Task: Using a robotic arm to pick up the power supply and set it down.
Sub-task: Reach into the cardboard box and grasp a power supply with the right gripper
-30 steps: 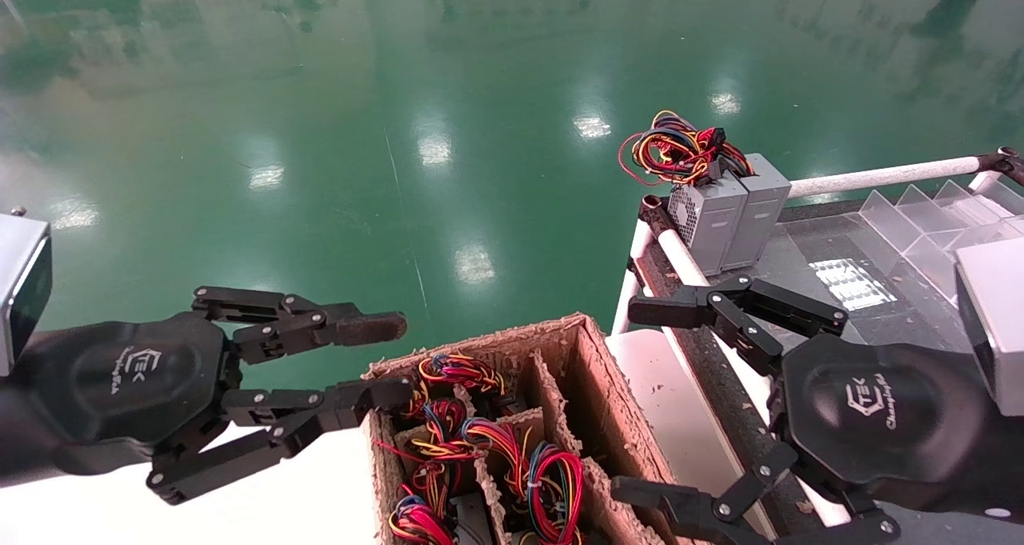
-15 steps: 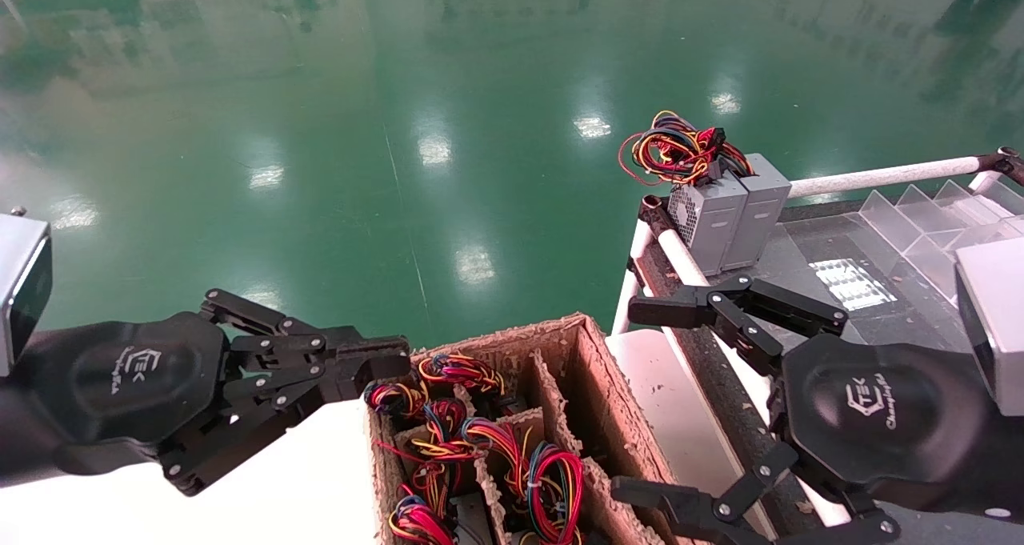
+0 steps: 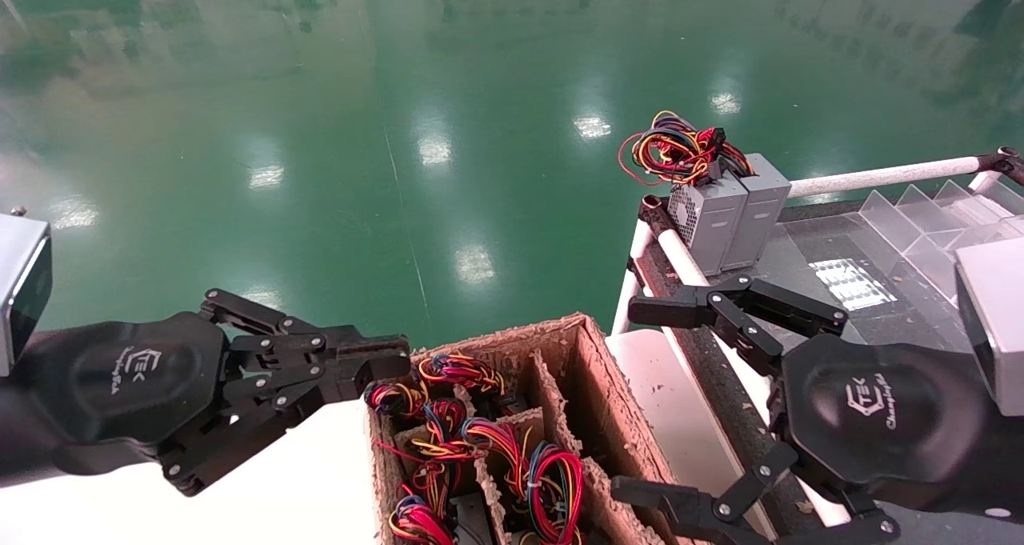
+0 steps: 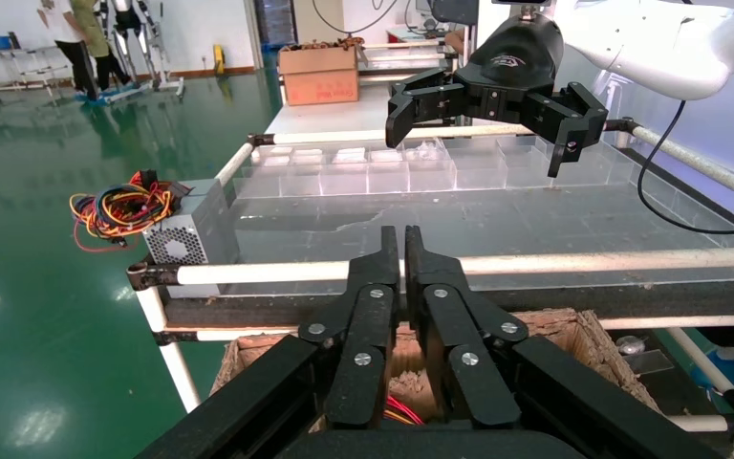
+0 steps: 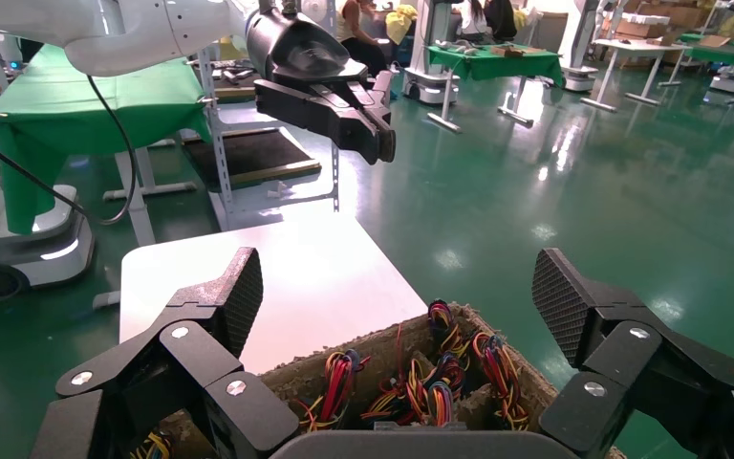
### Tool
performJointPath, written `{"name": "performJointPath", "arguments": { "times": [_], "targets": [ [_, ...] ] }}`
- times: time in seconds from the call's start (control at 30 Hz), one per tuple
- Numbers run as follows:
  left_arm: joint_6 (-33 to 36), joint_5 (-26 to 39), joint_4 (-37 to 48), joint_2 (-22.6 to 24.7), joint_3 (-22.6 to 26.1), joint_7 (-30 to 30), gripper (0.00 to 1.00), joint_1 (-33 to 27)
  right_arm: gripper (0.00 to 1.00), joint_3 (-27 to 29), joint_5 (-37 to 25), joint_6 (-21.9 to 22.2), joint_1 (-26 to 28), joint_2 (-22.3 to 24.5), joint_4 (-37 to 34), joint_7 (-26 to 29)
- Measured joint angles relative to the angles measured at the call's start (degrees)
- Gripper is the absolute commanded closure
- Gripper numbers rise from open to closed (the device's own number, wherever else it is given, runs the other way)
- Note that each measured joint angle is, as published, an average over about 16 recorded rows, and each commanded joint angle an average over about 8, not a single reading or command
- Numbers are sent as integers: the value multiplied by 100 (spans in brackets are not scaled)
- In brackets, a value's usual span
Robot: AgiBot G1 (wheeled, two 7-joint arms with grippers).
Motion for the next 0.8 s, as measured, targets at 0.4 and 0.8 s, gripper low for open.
{"name": "performJointPath", "arguments": {
  "times": [0.4, 0.8],
  "targets": [
    [0, 0, 0, 0, 0, 0, 0, 0, 0, -451, -550, -198, 204, -9, -155, 445],
    [0, 0, 0, 0, 0, 0, 0, 0, 77, -1667, -1407, -497, 674, -355, -144, 757]
  ]
}}
